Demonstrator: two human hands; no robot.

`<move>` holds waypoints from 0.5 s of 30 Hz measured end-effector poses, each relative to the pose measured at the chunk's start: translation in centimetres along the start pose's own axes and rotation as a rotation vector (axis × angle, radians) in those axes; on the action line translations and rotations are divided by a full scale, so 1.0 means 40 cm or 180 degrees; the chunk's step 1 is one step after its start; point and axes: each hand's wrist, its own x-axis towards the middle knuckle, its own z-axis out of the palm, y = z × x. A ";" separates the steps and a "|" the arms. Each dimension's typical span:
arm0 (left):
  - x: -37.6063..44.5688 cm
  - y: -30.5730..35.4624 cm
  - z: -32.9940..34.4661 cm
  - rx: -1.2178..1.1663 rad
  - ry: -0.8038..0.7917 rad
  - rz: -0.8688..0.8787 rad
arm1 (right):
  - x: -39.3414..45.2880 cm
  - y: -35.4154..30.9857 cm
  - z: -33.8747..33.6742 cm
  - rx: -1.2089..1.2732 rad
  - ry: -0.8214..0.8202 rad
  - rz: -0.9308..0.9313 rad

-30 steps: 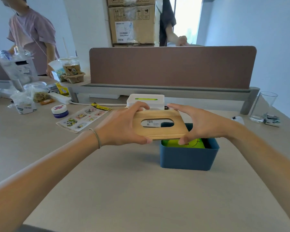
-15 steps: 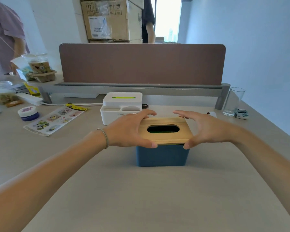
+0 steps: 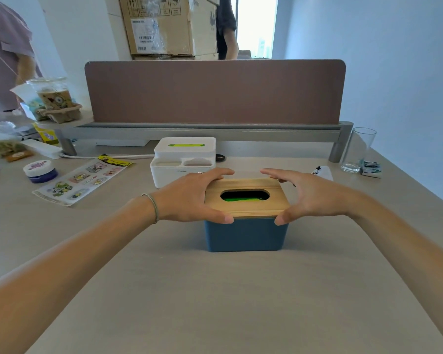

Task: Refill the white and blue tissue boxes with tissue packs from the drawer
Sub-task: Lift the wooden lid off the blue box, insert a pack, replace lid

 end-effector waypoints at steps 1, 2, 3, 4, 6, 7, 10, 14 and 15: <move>-0.003 -0.007 -0.002 -0.0031 -0.0019 0.0011 | -0.001 0.002 0.001 0.0022 0.0007 -0.0005; -0.007 -0.018 -0.003 -0.0077 -0.0032 0.0008 | -0.002 0.006 0.002 0.0048 0.0014 -0.0008; -0.012 -0.030 -0.006 -0.0153 -0.0041 -0.0002 | -0.002 0.010 0.002 0.0071 0.0024 -0.0016; -0.017 -0.043 -0.008 -0.0280 -0.0058 -0.0029 | -0.002 0.014 0.003 0.0085 0.0028 -0.0016; -0.024 -0.064 -0.009 -0.0609 -0.0104 -0.0103 | -0.001 0.020 0.002 0.0105 0.0017 -0.0010; -0.026 -0.071 -0.008 -0.0752 -0.0120 -0.0121 | 0.000 0.021 0.002 0.0121 0.0008 -0.0011; -0.026 -0.078 -0.003 -0.1080 -0.0137 -0.0093 | 0.002 0.019 0.006 0.0166 0.0009 -0.0040; -0.024 -0.079 0.002 -0.1180 -0.0079 -0.0032 | 0.004 0.016 0.014 0.0222 0.0029 -0.0090; -0.024 -0.079 0.004 -0.1199 -0.0047 -0.0016 | 0.003 0.016 0.014 0.0233 0.0031 -0.0093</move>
